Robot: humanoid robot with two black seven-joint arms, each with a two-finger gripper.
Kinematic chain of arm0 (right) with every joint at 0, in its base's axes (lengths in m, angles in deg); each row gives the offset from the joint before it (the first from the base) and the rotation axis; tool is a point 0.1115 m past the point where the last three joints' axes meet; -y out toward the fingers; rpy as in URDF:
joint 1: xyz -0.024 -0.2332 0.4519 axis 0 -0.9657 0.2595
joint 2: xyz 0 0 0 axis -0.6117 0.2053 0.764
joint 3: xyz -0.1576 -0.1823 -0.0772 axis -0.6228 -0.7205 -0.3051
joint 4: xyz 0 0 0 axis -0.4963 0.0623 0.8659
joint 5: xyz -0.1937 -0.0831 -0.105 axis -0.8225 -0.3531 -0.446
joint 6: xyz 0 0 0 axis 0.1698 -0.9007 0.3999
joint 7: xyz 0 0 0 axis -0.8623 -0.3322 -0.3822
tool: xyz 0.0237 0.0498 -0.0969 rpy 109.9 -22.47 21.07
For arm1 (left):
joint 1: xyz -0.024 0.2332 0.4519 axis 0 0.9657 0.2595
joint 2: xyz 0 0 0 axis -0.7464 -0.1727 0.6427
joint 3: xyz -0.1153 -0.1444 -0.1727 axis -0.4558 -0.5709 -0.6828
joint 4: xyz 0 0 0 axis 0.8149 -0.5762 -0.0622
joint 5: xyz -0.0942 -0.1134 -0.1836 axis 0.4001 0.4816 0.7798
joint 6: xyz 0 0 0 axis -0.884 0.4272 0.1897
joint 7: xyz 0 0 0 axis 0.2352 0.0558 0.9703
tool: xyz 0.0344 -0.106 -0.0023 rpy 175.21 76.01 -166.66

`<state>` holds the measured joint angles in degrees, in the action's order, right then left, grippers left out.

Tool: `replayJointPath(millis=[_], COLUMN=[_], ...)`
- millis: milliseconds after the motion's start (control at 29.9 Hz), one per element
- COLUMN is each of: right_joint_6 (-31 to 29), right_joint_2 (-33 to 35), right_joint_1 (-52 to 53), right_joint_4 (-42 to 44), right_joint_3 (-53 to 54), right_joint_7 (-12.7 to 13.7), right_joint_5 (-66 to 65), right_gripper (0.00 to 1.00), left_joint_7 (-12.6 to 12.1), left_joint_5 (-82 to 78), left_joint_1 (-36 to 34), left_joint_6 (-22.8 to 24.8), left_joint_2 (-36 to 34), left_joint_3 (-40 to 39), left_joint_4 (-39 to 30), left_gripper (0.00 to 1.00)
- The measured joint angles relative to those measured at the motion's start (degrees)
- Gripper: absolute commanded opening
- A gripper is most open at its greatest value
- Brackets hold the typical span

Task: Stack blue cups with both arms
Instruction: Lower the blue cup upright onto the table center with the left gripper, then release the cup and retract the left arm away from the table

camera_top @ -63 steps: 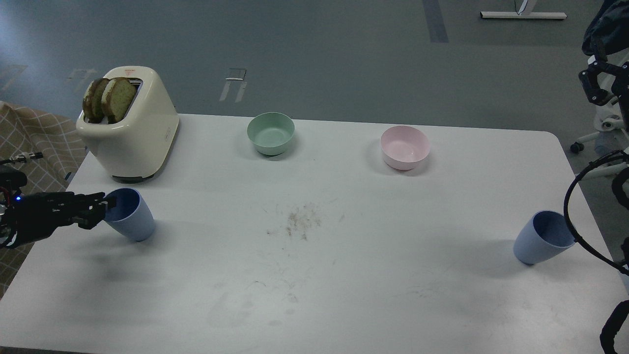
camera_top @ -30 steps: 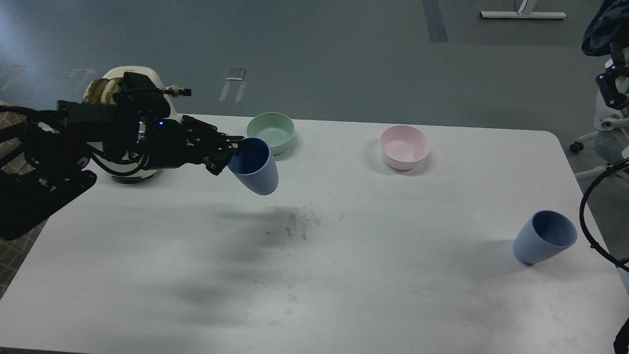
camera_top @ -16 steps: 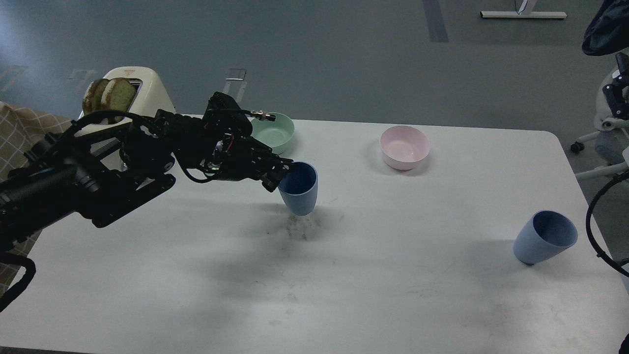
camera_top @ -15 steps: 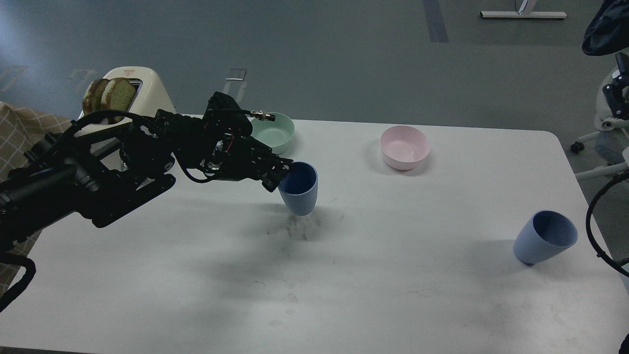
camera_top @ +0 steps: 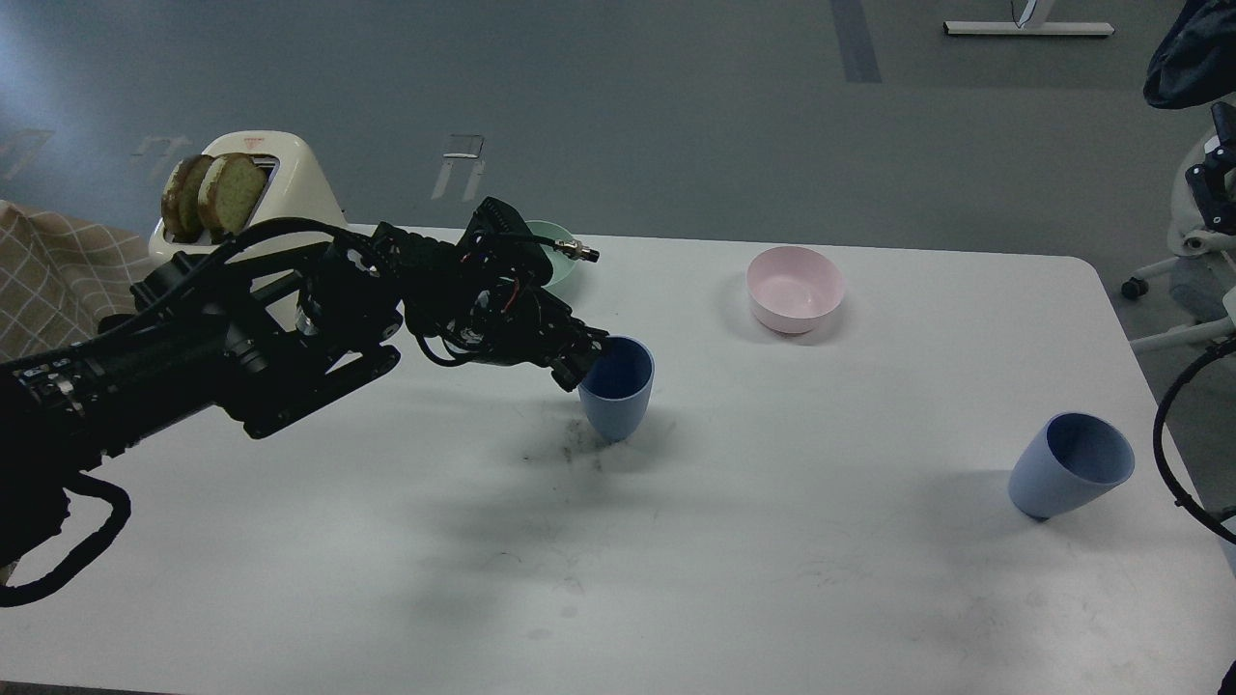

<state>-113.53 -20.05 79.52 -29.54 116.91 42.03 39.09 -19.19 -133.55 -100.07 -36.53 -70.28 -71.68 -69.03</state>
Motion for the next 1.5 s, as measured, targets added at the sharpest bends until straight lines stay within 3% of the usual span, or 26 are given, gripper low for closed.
replayJointPath(millis=[902,935,1002,1035,1069,1136,1269,1503], right_joint_6=[0.0,0.0,0.0,0.0,0.0,0.0,0.0,0.0], right_joint_2=[0.0,0.0,0.0,-0.1,-0.1,-0.1,-0.1,-0.2], right_joint_1=[-0.2,-0.2,-0.2,-0.2,-0.2,-0.2,-0.2,-0.2], right_joint_4=[-0.1,-0.1,-0.1,-0.1,-0.1,-0.1,-0.1,0.0], right_joint_3=[0.3,0.3,0.3,0.3,0.3,0.3,0.3,0.3], right_joint_7=[0.0,0.0,0.0,0.0,0.0,0.0,0.0,0.0], right_joint_5=[0.0,0.0,0.0,0.0,0.0,0.0,0.0,0.0], right_gripper=[1.00,1.00,1.00,1.00,1.00,1.00,1.00,1.00], left_joint_7=[-0.6,-0.6,-0.6,-0.6,-0.6,-0.6,-0.5,-0.4], left_joint_5=[0.3,0.3,0.5,0.7,0.9,1.0,1.8,8.3], left_joint_1=[-1.4,-1.4,-1.4,-1.4,-1.4,-1.4,-1.4,-4.8], left_joint_6=[0.1,0.1,0.1,0.0,0.0,-0.1,-0.5,-0.6], left_joint_2=[3.3,3.3,3.4,3.6,3.9,4.3,4.4,3.8], left_joint_3=[2.4,2.4,2.4,2.4,2.3,2.3,1.9,1.6], left_joint_4=[3.0,3.0,3.0,3.0,3.0,3.0,2.8,2.7], left_gripper=[0.00,0.13,0.26,0.43,0.53,0.66,0.79,0.82])
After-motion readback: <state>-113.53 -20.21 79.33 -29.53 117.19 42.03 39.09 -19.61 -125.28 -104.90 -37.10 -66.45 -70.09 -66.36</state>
